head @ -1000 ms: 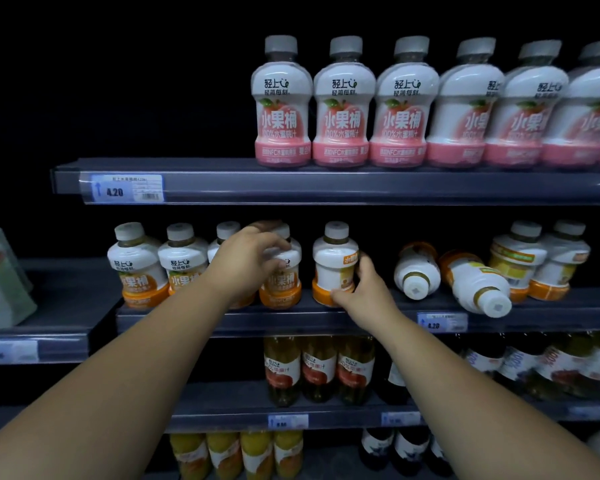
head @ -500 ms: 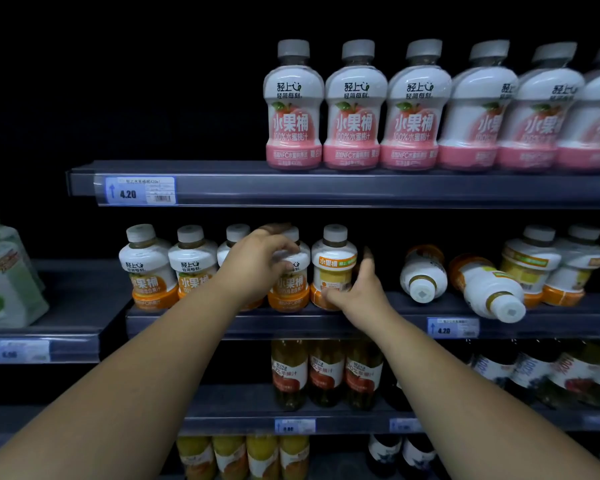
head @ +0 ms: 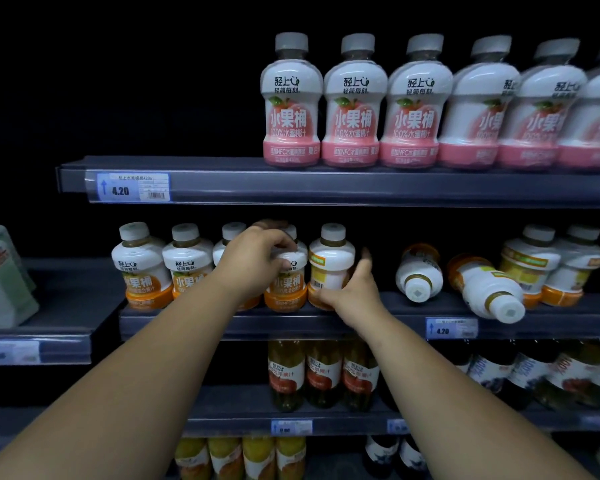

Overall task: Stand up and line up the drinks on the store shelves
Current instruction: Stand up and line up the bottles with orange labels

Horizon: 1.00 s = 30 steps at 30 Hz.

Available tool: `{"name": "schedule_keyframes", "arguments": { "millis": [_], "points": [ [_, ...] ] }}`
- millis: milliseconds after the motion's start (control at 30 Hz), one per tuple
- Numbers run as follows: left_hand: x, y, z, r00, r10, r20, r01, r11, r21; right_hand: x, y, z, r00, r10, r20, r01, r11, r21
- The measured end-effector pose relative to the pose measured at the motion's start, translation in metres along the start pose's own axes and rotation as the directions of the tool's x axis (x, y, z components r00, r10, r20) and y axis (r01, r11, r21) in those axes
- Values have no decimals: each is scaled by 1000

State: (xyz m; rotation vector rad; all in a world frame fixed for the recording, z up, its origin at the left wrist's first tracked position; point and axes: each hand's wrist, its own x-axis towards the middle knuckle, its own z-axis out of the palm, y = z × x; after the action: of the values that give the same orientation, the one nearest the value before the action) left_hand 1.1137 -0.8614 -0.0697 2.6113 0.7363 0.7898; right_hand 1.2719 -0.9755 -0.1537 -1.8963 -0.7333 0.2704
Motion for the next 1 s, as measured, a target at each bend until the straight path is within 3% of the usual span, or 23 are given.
{"name": "schedule_keyframes", "arguments": {
  "millis": [67,200,333,700,1000],
  "points": [
    [0,0,0,1000,6,1,-6,1000,1,-2,1,0,999,-11,45,11,1000,5],
    [0,-1,2,1000,15,-8,-15,1000,0,-8,4,3,992,-71,-108,58,990,-126],
    [0,-2,3,1000,10,-2,-10,1000,0,-10,2,3,998,-54,7,55,992,-116],
    [-1,-2,5,999,30,-20,-30,1000,2,-8,6,1,994,-90,-62,79,983,-166],
    [1,-5,5,997,81,18,-81,996,40,-13,11,-9,994,-106,25,107,992,-67]
  ]
}}
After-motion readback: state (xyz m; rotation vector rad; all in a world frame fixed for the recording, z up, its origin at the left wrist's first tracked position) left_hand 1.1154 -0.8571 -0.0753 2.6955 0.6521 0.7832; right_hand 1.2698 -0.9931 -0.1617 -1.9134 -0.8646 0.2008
